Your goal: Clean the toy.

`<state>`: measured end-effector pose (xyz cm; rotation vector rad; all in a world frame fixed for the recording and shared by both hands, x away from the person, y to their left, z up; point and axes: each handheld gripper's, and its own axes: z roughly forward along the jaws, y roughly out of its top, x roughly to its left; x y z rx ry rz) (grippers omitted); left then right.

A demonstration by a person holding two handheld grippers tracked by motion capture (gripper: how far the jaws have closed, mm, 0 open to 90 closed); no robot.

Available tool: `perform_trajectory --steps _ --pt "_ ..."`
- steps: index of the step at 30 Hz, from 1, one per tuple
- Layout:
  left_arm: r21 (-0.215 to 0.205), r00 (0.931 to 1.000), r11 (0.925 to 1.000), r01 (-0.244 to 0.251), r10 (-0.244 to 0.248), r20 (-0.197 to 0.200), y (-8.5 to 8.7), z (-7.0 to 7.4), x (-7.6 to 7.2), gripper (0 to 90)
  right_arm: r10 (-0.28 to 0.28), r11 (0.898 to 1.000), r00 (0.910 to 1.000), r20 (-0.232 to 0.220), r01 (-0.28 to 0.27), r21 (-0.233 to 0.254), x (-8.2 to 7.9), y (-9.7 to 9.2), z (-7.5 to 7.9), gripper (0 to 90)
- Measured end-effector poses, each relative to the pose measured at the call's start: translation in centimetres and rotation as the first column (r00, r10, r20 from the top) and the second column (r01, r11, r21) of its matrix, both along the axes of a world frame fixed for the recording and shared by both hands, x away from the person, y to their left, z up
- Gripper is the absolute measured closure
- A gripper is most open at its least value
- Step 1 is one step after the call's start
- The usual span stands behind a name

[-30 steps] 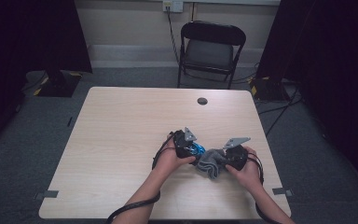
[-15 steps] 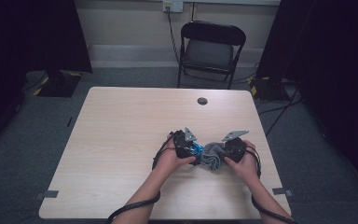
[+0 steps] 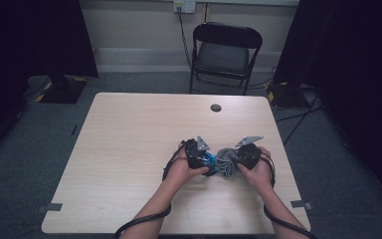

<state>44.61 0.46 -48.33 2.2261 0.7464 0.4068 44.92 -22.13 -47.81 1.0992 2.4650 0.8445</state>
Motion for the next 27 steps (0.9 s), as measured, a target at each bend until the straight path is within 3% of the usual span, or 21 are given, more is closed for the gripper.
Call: perform_trajectory --steps 16,27 --pt "-0.001 1.0000 1.0000 0.000 0.000 0.000 0.0 0.0 0.0 0.0 -0.059 0.997 0.9982 0.014 0.059 -0.042 1.1 0.5 0.2 70.6" --pt "-0.002 1.0000 1.0000 0.001 -0.001 0.001 0.0 0.0 0.0 0.0 -0.107 0.994 0.9939 0.027 0.107 -0.023 1.3 -0.3 0.4 70.6"
